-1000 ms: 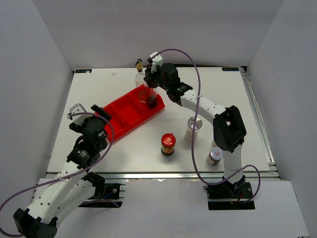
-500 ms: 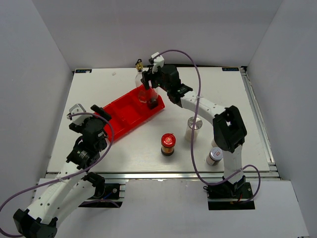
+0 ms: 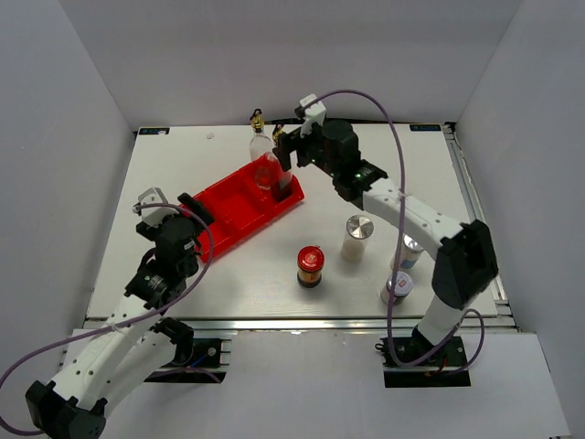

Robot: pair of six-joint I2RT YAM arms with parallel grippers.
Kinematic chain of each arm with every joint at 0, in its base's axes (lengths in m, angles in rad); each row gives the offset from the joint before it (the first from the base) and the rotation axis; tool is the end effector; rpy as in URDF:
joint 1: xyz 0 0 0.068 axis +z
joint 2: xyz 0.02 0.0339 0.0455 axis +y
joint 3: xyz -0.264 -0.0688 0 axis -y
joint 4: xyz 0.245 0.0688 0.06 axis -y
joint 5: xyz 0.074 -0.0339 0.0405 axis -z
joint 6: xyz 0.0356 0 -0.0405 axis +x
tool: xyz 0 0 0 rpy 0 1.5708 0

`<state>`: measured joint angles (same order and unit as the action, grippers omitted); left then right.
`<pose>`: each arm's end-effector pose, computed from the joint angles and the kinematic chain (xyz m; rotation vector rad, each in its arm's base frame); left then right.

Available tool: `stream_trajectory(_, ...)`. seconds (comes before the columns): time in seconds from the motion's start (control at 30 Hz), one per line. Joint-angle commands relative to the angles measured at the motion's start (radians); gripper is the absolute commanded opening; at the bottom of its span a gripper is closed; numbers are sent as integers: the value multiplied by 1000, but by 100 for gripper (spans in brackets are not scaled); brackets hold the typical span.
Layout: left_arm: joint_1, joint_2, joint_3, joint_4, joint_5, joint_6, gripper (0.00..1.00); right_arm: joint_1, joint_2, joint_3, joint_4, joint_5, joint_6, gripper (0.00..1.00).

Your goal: Organize the condiment bottles

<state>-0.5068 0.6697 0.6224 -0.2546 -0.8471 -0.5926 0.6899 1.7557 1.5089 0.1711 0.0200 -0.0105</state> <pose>0.1474 -0.0513 0.2967 -0.6286 1.6535 -0.0001 0.3322 0.2732 0.3630 -0.5585 1.5743 0.5002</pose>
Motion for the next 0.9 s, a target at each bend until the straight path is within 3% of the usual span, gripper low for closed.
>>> stream_trajectory(0.0,2,36,43,14,111,16,98,7,-155,-111,-27,75,-8,90)
stream_trajectory(0.07,1,59,48,34,187,4,98,7,-217,-185,-39,98,-8,89)
stream_trajectory(0.27,-15,205,50,132,510,-13,98,-4,-427,-400,-120,389,46,89)
stream_trajectory(0.5,-228,332,132,167,532,54,98,-102,-610,-538,-263,495,184,89)
stream_trajectory(0.7,-347,476,221,209,746,183,98,-242,-705,-567,-395,474,302,89)
stream_trajectory(0.87,-485,537,253,184,663,258,98,-309,-768,-616,-415,436,330,89)
